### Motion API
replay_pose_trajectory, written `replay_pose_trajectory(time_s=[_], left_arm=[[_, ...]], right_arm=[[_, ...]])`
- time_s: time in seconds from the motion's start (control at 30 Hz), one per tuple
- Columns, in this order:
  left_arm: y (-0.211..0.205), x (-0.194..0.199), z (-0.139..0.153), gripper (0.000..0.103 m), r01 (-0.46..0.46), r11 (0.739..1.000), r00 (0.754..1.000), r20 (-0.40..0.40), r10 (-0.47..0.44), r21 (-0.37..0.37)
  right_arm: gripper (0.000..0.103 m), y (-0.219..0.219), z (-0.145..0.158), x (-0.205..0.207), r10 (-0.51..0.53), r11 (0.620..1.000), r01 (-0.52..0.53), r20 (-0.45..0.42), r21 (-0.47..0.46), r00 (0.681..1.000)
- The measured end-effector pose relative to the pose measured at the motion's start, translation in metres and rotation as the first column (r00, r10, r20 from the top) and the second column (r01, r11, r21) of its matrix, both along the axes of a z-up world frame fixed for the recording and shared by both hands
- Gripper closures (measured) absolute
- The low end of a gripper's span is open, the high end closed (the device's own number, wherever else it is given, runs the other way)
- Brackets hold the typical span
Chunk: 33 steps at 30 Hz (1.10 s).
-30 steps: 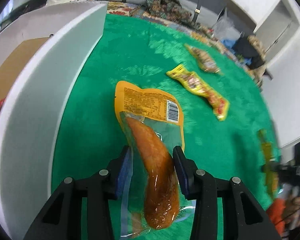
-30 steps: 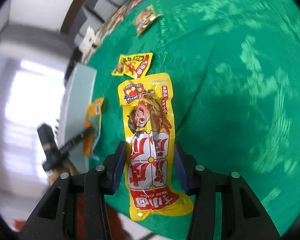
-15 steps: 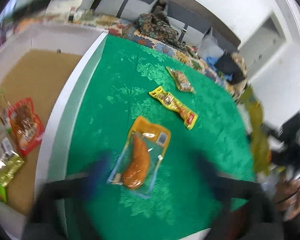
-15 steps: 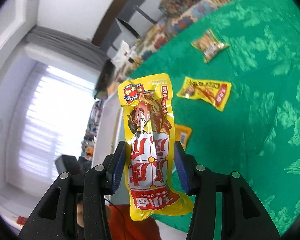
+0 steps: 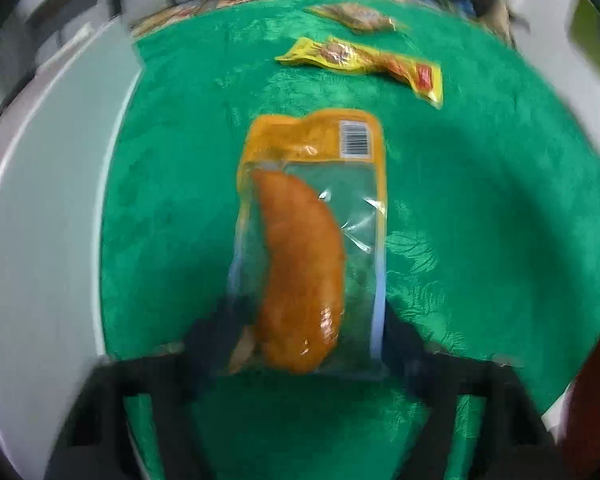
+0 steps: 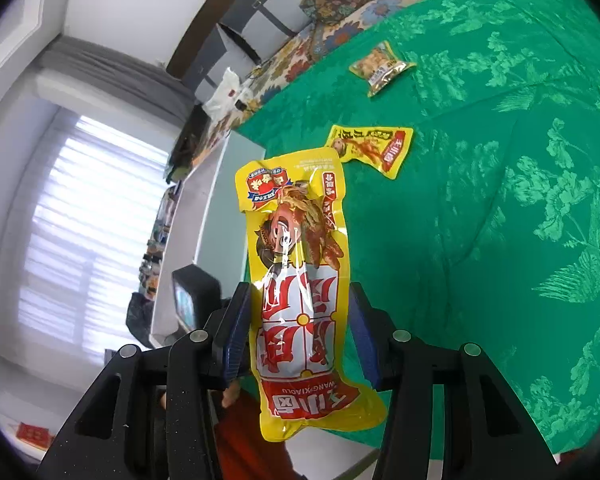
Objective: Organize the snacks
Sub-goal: 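Carry the sausage pack with the left tool while the right tool carries its pack, release both into the box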
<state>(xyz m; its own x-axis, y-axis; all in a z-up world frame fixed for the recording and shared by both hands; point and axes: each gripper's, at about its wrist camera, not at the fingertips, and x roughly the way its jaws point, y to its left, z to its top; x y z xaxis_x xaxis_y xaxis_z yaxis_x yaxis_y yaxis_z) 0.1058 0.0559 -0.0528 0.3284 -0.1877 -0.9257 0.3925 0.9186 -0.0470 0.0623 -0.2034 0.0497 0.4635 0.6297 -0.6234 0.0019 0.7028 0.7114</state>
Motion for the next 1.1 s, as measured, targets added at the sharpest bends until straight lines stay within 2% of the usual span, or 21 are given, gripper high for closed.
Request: replay_pose_trajectory(time_s=[0.03,0.07,0.1,0.13,0.2,0.37,0.47,0.53,0.7,0.9,1.1], left_arm=[[0.002,-0.001,0.006,0.059,0.004,1.0,1.0,0.01,-0.004,-0.02],[0.002,-0.003,0.011,0.062,0.007,1.0,1.0,0.027,-0.007,-0.015],[0.001,-0.004,0.016,0.076,0.009,1.0,0.999,0.043,-0.009,-0.012],[0.001,-0.007,0.02,0.082,0.012,1.0,0.998,0.06,-0.01,-0.023],[0.004,-0.01,0.031,0.086,-0.007,0.999,0.996,0.09,0.011,-0.043],[0.026,-0.008,0.049,0.092,-0.099,0.983,0.987,0.108,0.116,-0.153],[0.041,-0.007,0.059,0.102,-0.142,0.966,0.98,0.106,0.168,-0.216],[0.047,-0.006,0.069,0.102,-0.157,0.955,0.976,0.111,0.189,-0.253],[0.054,-0.007,0.08,0.103,-0.168,0.945,0.968,0.133,0.211,-0.28],[0.065,-0.008,0.088,0.103,-0.198,0.919,0.961,0.117,0.251,-0.342],[0.086,-0.016,0.128,0.103,-0.199,0.864,0.949,0.128,0.288,-0.463]], right_arm=[[0.053,-0.001,-0.001,-0.001,0.002,1.0,-0.002,0.002,-0.004,1.0],[0.053,-0.001,-0.002,0.0,0.002,1.0,-0.002,0.004,-0.007,1.0],[0.053,-0.002,-0.002,0.001,0.001,1.0,-0.001,0.004,-0.01,1.0],[0.053,-0.002,-0.003,0.002,0.0,1.0,0.0,0.003,-0.01,1.0],[0.053,-0.002,-0.003,0.003,-0.003,1.0,0.003,0.002,-0.003,1.0],[0.053,0.0,0.005,0.0,-0.008,1.0,0.008,0.019,0.004,1.0],[0.053,-0.002,0.009,-0.001,-0.014,1.0,0.014,0.025,-0.003,1.0],[0.053,-0.005,0.01,0.0,-0.021,1.0,0.021,0.027,-0.011,0.999],[0.053,-0.006,0.016,0.001,-0.029,1.0,0.029,0.039,-0.009,0.999],[0.053,-0.009,0.018,0.002,-0.042,0.999,0.042,0.042,-0.004,0.998],[0.053,-0.009,0.018,0.006,-0.04,0.999,0.04,0.035,-0.002,0.999]])
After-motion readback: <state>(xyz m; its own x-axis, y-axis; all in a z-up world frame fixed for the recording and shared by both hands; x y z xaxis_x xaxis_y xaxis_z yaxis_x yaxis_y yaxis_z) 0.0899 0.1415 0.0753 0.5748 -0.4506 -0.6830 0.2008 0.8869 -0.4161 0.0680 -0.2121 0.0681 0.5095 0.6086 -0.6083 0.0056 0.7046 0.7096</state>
